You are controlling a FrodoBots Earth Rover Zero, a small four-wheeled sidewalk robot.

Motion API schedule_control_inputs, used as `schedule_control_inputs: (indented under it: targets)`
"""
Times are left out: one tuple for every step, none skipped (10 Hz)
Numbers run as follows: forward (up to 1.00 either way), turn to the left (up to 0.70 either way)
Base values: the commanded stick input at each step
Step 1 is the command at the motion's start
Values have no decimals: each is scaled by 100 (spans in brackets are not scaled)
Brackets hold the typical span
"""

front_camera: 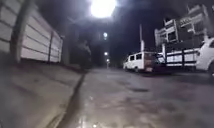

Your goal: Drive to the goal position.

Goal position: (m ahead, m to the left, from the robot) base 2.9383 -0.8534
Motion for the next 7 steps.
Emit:
schedule_control_inputs:
  targets:
    - [50, 0]
    - [50, 0]
    - [50, 0]
    - [50, 0]
    - [50, 0]
    - [50, 0]
    - [50, 0]
